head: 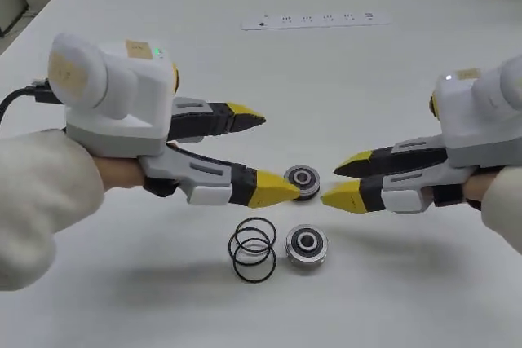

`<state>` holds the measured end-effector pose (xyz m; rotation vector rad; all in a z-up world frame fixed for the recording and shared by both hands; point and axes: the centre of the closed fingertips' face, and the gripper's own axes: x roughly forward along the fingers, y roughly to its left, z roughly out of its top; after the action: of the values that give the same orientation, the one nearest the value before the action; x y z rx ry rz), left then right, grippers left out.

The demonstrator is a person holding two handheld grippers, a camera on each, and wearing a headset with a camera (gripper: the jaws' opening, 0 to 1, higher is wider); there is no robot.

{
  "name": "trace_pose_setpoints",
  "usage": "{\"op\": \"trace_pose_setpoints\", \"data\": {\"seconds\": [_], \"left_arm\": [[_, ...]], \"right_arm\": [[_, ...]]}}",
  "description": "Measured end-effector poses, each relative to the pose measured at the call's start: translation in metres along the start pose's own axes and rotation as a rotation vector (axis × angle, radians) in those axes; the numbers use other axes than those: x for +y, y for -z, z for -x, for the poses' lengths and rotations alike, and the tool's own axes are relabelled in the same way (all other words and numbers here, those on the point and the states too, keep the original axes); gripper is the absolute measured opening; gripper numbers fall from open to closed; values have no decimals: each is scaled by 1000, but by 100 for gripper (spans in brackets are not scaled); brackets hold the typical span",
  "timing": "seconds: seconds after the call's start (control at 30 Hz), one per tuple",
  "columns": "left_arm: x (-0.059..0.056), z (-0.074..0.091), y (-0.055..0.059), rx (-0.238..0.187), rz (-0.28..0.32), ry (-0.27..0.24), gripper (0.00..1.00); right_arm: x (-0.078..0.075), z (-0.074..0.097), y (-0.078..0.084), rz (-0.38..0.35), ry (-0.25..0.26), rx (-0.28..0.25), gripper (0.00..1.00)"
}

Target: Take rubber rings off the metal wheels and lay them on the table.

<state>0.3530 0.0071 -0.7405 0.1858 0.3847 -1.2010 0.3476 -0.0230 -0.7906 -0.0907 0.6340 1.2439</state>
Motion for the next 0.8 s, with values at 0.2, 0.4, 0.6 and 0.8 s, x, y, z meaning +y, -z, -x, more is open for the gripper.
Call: {"op": "trace_pose_setpoints", "data": {"seconds": [0.2, 0.4, 0.6, 0.8], "left_arm": [[-1, -13, 10, 29, -8, 24, 59], [-4, -23, 20, 55, -29, 46, 48], [-3, -31, 28, 79, -41, 54, 38], [0, -34, 34, 96, -42, 49, 28]], "right_arm": [[1, -6, 2, 12, -11, 6, 29], [0, -11, 5, 41, -4, 19, 28], [-3, -14, 4, 51, 8, 16, 25], [-4, -15, 6, 66, 11, 22, 23]]}}
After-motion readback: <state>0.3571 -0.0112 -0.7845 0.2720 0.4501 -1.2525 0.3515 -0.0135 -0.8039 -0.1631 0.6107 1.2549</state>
